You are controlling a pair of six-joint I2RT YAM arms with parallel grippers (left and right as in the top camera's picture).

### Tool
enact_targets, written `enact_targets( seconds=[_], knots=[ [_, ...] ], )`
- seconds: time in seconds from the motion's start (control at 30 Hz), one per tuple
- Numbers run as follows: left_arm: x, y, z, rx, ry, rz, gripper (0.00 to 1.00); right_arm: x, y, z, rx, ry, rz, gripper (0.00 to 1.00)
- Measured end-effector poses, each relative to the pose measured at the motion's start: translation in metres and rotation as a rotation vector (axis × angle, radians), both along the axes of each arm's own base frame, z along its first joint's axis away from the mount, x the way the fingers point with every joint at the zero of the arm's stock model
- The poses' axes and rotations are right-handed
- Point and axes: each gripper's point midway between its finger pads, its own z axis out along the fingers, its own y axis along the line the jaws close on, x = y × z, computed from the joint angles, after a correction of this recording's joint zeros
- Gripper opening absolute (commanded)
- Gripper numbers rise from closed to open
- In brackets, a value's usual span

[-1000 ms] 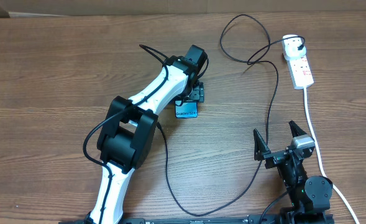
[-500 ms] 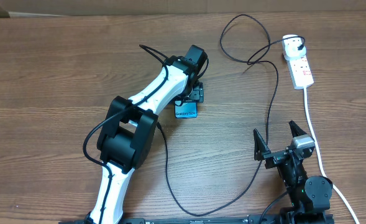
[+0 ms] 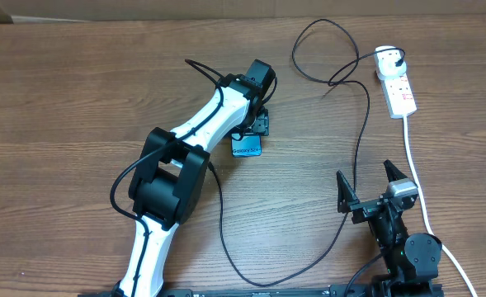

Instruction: Plug charger to phone and switch on socket

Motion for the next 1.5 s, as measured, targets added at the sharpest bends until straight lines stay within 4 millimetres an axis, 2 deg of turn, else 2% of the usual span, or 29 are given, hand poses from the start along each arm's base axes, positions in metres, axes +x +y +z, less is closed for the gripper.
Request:
enact_targets(
  seconds=[0.17, 0.43, 0.8, 1.23, 1.5],
  knots=[
    [0.0001, -0.0005, 0.0007, -0.003, -0.001, 0.000, 0.74, 0.0000, 0.0000, 0.0003, 0.000, -0.001, 0.000, 1.00],
    [0.0004, -0.0013, 0.0003, -0.007, -0.002, -0.001, 0.82, 0.0000, 0.0001, 0.0003, 0.000, -0.001, 0.000, 1.00],
    [0.0047, -0.0047, 0.0016, -0.023, -0.019, -0.002, 0.73, 0.0000, 0.0001, 0.0002, 0.000, 0.000, 0.000, 1.00],
    [0.0048, -0.0047, 0.0016, -0.022, -0.020, -0.006, 0.81, 0.0000, 0.0000, 0.0001, 0.000, 0.000, 0.000, 1.00],
    [0.0041, -0.0056, 0.0014, -0.012, -0.026, -0.010, 0.79, 0.0000, 0.0000, 0.0002, 0.000, -0.001, 0.000, 1.00]
  ],
)
